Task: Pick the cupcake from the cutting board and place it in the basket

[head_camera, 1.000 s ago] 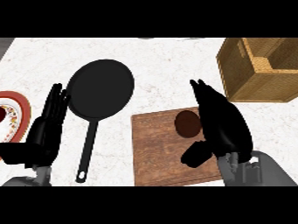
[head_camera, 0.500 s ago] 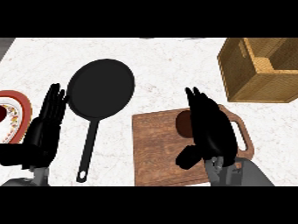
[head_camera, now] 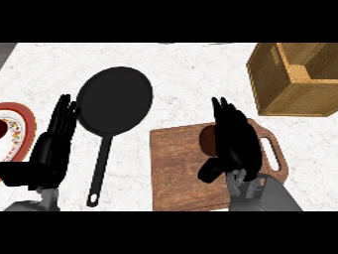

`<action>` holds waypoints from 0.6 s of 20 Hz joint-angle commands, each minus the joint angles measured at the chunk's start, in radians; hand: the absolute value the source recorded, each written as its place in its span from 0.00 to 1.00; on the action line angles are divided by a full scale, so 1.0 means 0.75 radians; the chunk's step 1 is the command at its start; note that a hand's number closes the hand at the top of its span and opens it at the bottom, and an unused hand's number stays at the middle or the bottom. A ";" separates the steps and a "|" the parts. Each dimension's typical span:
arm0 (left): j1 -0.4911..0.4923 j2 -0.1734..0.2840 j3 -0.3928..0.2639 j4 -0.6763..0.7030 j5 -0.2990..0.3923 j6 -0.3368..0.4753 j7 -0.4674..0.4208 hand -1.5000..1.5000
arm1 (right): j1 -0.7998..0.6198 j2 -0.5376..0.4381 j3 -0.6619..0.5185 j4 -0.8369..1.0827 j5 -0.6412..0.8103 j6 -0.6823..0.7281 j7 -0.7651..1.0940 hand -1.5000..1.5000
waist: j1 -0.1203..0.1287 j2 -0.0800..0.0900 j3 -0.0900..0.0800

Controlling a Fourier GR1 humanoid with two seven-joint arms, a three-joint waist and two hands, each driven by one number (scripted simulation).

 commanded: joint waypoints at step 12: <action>0.070 -0.092 0.039 -0.027 -0.069 -0.079 -0.002 0.50 | 0.030 0.095 -0.183 0.192 0.080 0.060 -0.084 0.00 | 0.002 0.001 0.000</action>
